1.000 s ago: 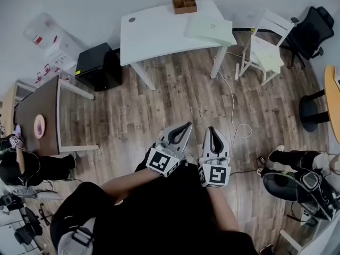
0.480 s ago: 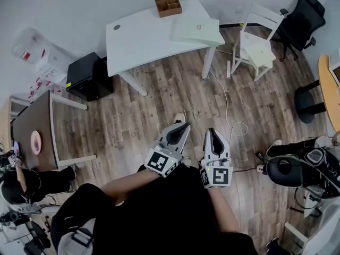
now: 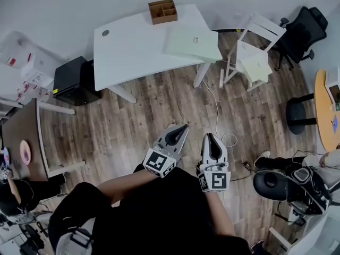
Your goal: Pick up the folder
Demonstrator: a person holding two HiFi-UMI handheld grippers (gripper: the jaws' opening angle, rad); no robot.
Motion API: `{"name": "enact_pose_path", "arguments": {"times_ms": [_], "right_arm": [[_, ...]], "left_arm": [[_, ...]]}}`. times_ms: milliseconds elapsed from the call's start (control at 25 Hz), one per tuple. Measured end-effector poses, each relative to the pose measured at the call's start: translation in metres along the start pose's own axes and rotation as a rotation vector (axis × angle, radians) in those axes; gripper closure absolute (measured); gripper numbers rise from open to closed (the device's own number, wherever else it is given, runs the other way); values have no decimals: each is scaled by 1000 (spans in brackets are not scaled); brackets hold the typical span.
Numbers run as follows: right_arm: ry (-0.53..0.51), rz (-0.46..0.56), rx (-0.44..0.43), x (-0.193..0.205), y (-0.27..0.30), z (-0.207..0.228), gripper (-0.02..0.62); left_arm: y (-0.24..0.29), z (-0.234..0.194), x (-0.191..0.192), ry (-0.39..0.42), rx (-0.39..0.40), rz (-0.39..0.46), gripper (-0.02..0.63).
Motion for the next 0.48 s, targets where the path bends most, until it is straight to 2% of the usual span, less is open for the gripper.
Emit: {"name": "enact_pose_path", "arguments": {"times_ms": [320, 480], "right_arm": [[-13, -46, 25, -25, 119, 7, 554], [-10, -81, 20, -21, 172, 0, 554]], "left_arm": [[58, -105, -40, -25, -7, 8, 591], [69, -157, -45, -80, -28, -6, 591]]}}
Point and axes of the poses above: the fingertips, and each gripper's own axes: y forward along the fingers, z to its right, x out of its underside, the point moved 8 cm from there along -y, backward along the fingers, and after that the axes turned 14 degrees about x, right-handed, at the moved point
